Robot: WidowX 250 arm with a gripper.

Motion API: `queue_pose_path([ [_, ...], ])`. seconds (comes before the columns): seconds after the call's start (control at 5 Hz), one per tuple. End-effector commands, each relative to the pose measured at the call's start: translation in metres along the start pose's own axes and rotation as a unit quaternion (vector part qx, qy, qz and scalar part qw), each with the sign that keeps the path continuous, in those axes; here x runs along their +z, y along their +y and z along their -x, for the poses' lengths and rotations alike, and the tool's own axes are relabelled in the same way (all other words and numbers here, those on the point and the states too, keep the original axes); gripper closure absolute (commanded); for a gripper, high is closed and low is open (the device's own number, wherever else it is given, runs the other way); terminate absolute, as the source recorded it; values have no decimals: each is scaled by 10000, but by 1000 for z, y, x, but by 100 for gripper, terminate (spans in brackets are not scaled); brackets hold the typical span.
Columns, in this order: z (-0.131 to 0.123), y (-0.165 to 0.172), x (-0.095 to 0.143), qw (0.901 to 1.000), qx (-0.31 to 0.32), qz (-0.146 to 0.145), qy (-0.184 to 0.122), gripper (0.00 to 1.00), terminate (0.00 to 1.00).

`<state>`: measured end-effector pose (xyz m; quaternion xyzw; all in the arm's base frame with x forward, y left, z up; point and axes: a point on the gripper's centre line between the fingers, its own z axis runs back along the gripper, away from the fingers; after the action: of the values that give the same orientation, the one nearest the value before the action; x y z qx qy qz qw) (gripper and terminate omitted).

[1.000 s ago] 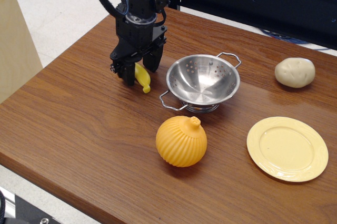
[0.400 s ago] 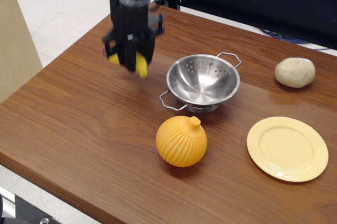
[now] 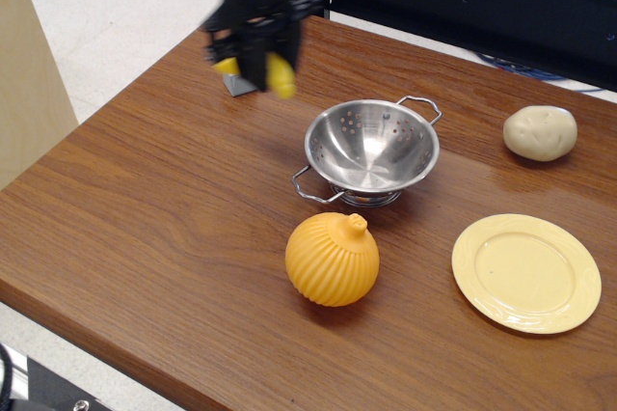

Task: Put banana in colander

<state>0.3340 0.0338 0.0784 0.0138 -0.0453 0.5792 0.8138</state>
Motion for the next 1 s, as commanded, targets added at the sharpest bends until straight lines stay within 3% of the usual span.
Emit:
queue_pose_path([
  [0.0, 42, -20, -1, 9993, 58, 367, -42, 100, 0],
  [0.2, 54, -22, -8, 9995, -59, 316, -55, 100, 0],
  [0.4, 53, -20, -6, 9986, -209, 449, -188, 0, 0],
  [0.6, 50, -20, 3, 9975, -416, 556, -120, 0, 0],
  [0.8, 40, -21, 25, 9947, -547, 845, -195, 0, 0],
])
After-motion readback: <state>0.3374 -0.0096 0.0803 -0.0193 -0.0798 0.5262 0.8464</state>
